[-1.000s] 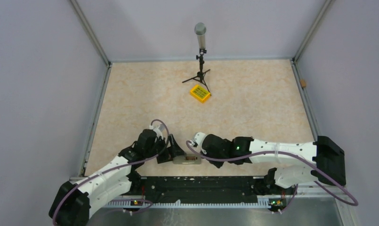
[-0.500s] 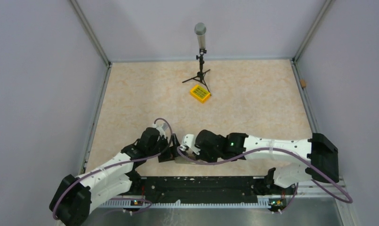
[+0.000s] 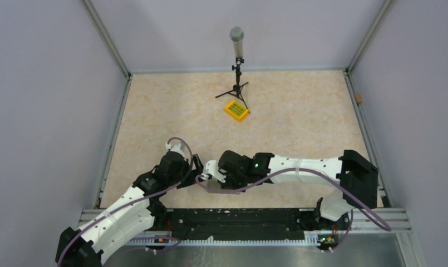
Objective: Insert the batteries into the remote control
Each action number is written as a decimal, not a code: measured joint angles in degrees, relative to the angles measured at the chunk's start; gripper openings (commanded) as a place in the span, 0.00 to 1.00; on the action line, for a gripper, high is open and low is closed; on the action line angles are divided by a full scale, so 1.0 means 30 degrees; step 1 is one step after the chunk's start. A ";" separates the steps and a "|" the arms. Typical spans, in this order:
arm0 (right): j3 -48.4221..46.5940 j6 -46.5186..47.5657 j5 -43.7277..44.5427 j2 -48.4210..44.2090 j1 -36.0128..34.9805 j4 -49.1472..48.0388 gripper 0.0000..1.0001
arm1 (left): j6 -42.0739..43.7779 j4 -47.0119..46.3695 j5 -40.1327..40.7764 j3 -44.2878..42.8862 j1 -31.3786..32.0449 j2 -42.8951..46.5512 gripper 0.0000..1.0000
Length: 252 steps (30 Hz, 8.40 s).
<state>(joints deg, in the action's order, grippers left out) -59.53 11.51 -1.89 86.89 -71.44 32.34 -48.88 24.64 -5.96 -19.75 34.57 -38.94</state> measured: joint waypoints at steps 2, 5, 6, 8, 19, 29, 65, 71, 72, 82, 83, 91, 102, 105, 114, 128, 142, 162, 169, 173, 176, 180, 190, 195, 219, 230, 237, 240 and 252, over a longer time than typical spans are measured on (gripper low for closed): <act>-0.0423 0.0168 -0.0284 0.0648 0.0160 -0.0131 0.00 | -0.0175 0.0255 0.0532 0.0007 0.0000 0.0000 0.99; -0.0641 0.0408 -0.0576 0.1217 0.0379 -0.0189 0.00 | -0.0342 0.0372 0.1319 0.0007 -0.0007 -0.0036 0.99; -0.0707 0.0503 -0.0685 0.1370 0.0452 -0.0168 0.00 | -0.0372 0.0386 0.1479 0.0007 -0.0022 -0.0036 0.99; -0.0823 0.0750 -0.0940 0.1705 0.0699 -0.0204 0.00 | -0.0386 0.0393 0.1916 0.0007 -0.0175 -0.0022 0.99; -0.1311 0.1632 -0.2127 0.2878 0.1406 -0.0168 0.00 | -0.0175 0.0845 0.3089 0.0007 -0.1639 0.0313 0.99; -0.1421 0.1676 -0.2863 0.3410 0.1501 -0.0255 0.04 | 0.0291 0.0794 0.2565 0.0007 -0.3089 0.0321 0.99; -0.1698 0.1814 -0.3067 0.4102 0.1625 -0.0306 0.20 | 0.0299 0.0364 0.1282 0.0335 -0.3388 0.0488 0.99; -0.1698 0.1807 -0.3111 0.4102 0.1625 -0.0299 0.22 | 0.0306 0.0342 0.1246 0.0342 -0.3388 0.0481 0.99; -0.1698 0.1800 -0.3111 0.4102 0.1625 -0.0306 0.23 | 0.0306 0.0335 0.1217 0.0342 -0.3395 0.0474 0.99; -0.2171 0.1588 -0.2237 0.3767 0.1625 -0.0350 0.32 | 0.0306 0.0270 0.0991 0.0350 -0.3410 0.0423 0.99; -0.2208 0.1581 -0.2062 0.3665 0.1625 -0.0393 0.32 | 0.0306 0.0270 0.0962 0.0350 -0.3410 0.0430 0.99; -0.2215 0.1413 -0.1297 0.3242 0.1712 -0.0918 0.39 | 0.0306 0.0255 0.0918 0.0350 -0.3410 0.0430 0.99; -0.2186 0.0954 -0.1260 0.3461 0.2127 -0.2426 0.44 | 0.0306 0.0262 0.0911 0.0372 -0.3541 0.0780 0.99; -0.2186 0.0940 -0.1311 0.3701 0.2127 -0.2579 0.44 | 0.0306 0.0277 0.0918 0.0379 -0.3570 0.0925 0.99; -0.2018 0.0947 -0.1435 0.4255 0.2127 -0.2754 0.45 | 0.0306 0.0284 0.0831 0.0386 -0.3621 0.1071 0.99; -0.1537 0.0940 -0.1683 0.4357 0.2127 -0.3082 0.45 | 0.0291 0.0291 0.0780 0.0415 -0.3636 0.1078 0.99; -0.1537 0.0947 -0.1588 0.4889 0.2127 -0.3344 0.45 | 0.0291 0.0291 0.0772 0.0466 -0.3636 0.1180 0.99; -0.1494 0.1158 -0.2084 0.4969 0.2127 -0.2681 0.44 | 0.0284 0.0284 0.0692 0.0554 -0.3636 0.1202 0.99; -0.1064 0.1071 -0.2339 0.4852 0.2237 -0.3038 0.44 | 0.0277 0.0284 0.0554 0.0554 -0.3636 0.1202 0.99; -0.1005 0.0933 -0.2353 0.4801 0.2251 -0.3118 0.44 | 0.0277 0.0270 0.0372 0.0554 -0.3636 0.1195 0.99; -0.1005 0.0801 -0.2302 0.4794 0.2251 -0.3126 0.44 | 0.0277 0.0255 0.0262 0.0554 -0.3636 0.1188 0.99; -0.1005 0.0729 -0.2084 0.4743 0.2251 -0.3082 0.45 | 0.0277 0.0175 0.0189 0.0648 -0.3636 0.1188 0.99; -0.1005 0.0452 -0.1100 0.3934 0.2251 -0.2973 0.45 | 0.0277 -0.0211 -0.0291 0.0765 -0.3636 0.0903 0.99; -0.1005 0.0211 -0.0852 0.3351 0.2251 -0.2812 0.45 | 0.0342 -0.0452 -0.0831 0.0765 -0.3636 0.0503 0.99; 0.3279 -0.7461 0.1005 -0.2535 0.2251 -0.3490 0.38 | 0.1122 -0.6178 -0.7694 0.1821 -0.3628 -0.4954 0.70; 0.4714 -1.0222 0.1894 -0.3453 0.2251 -0.4728 0.38 | 0.1260 -0.6652 -0.8276 0.2667 -0.2645 -0.4692 0.55; 0.5100 -1.0972 0.2120 -0.3592 0.2251 -0.5166 0.38 | 0.1115 -0.7082 -0.8145 0.2958 -0.2055 -0.4728 0.47; 0.5100 -1.1249 0.2127 -0.3599 0.2251 -0.5464 0.38 | 0.0969 -0.7351 -0.8087 0.2965 -0.1785 -0.5100 0.45; 0.5100 -1.2866 0.2208 -0.3599 0.2251 -0.5472 0.37 | 0.0590 -0.8255 -0.7810 0.2965 -0.0452 -0.5829 0.51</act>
<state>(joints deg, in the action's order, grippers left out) -44.23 -27.09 4.73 76.09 -64.69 15.92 -47.11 -0.12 -29.39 -10.85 33.21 -56.42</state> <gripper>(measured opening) 0.376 0.427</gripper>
